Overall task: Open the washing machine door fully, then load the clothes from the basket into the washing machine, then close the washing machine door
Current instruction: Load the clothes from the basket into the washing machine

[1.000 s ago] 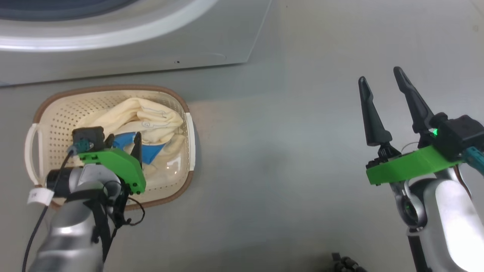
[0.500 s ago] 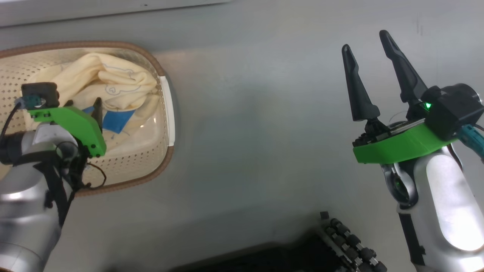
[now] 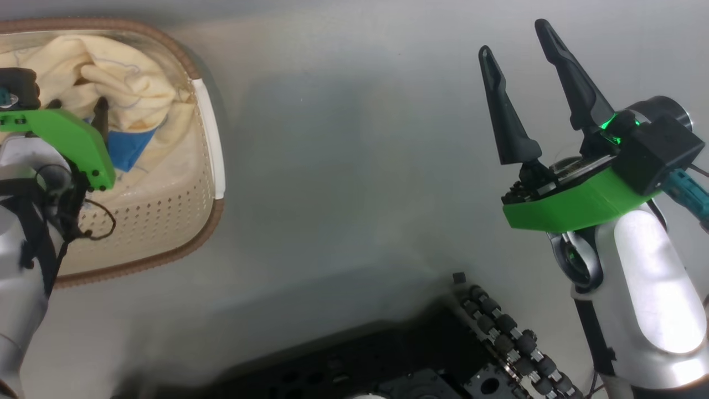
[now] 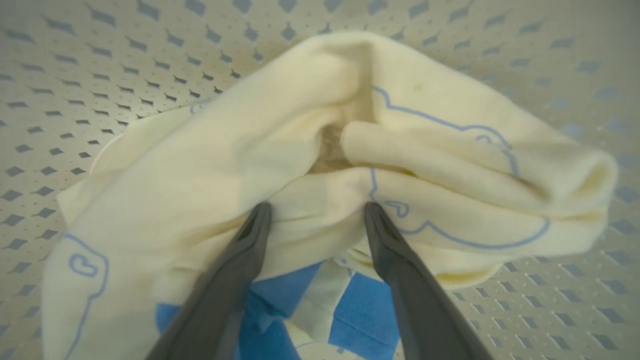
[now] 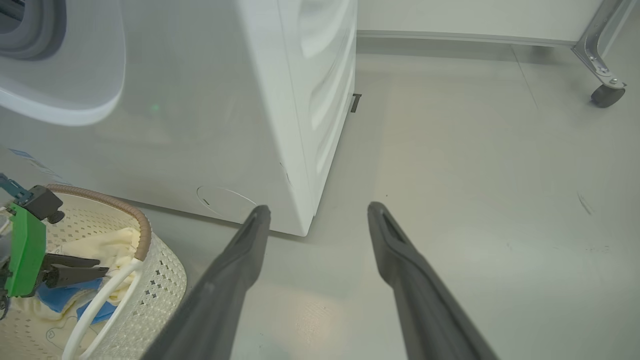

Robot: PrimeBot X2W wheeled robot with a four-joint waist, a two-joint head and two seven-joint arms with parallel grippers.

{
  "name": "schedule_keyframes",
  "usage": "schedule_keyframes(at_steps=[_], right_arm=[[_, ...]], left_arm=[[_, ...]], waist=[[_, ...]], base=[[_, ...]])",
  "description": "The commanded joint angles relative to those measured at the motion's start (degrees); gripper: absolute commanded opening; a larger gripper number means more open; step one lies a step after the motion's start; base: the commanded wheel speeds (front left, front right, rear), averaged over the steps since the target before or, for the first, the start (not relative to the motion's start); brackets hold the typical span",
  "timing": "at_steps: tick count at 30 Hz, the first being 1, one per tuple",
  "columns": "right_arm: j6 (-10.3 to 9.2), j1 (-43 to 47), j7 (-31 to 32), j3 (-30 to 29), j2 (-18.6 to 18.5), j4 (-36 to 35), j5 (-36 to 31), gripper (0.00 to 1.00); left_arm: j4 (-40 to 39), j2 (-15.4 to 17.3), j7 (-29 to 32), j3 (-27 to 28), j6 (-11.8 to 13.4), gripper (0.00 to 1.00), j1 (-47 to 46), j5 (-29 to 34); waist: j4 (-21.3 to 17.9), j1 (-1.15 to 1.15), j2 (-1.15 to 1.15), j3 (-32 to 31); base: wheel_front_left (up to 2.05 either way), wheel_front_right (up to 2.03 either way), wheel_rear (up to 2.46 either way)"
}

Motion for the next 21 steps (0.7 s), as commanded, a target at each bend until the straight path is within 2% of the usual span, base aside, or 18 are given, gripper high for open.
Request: schedule_keyframes(at_steps=[1, 6, 7, 8, 9, 10, 21], right_arm=[[-0.16, 1.38, -0.66, 1.0, -0.43, -1.68, 0.51, 1.0], [-0.16, 1.57, -0.94, 1.21, -0.43, -2.1, 0.21, 1.0], [-0.16, 1.55, -0.96, 1.24, -0.43, -2.19, 0.12, 1.0], [-0.16, 1.5, -0.96, 1.3, -0.43, -2.29, 0.0, 1.0], [-0.16, 1.42, -0.95, 1.35, -0.43, -2.4, -0.11, 1.0], [-0.16, 1.34, -0.92, 1.37, -0.43, -2.47, -0.18, 1.0], [-0.16, 1.1, -0.81, 0.73, -0.43, -1.74, -0.82, 1.0]], left_arm=[[0.08, 2.54, 0.39, 0.73, 0.04, 1.0, 0.41, -0.34], [1.61, 2.17, 2.45, -0.83, 0.04, 1.0, -0.72, -2.06], [1.87, 2.06, 2.76, -1.06, 0.04, 0.96, -0.95, -2.4], [2.15, 1.95, 2.93, -1.29, 0.04, 0.56, -1.22, -2.66], [2.36, 1.83, 3.01, -1.57, 0.04, 0.36, -1.52, -2.82], [2.53, 1.7, 3.0, -1.89, 0.04, 0.01, -1.76, -2.95], [5.99, 0.42, -2.65, -3.92, 0.03, 0.0, -3.09, -3.4]], waist=[[-0.6, 0.0, 0.0, 0.77], [-0.96, 0.0, 0.0, 1.77], [-0.96, 0.0, 0.0, 1.92], [-0.91, 0.0, 0.0, 2.07], [-0.83, 0.0, 0.0, 2.18], [-0.74, 0.0, 0.0, 2.24], [0.61, 0.0, 0.0, 0.48]], base=[[0.0, 0.0, 0.0], [0.0, 0.0, 0.0], [0.0, 0.0, 0.0], [0.0, 0.0, 0.0], [0.0, 0.0, 0.0], [0.0, 0.0, 0.0], [0.0, 0.0, 0.0]])
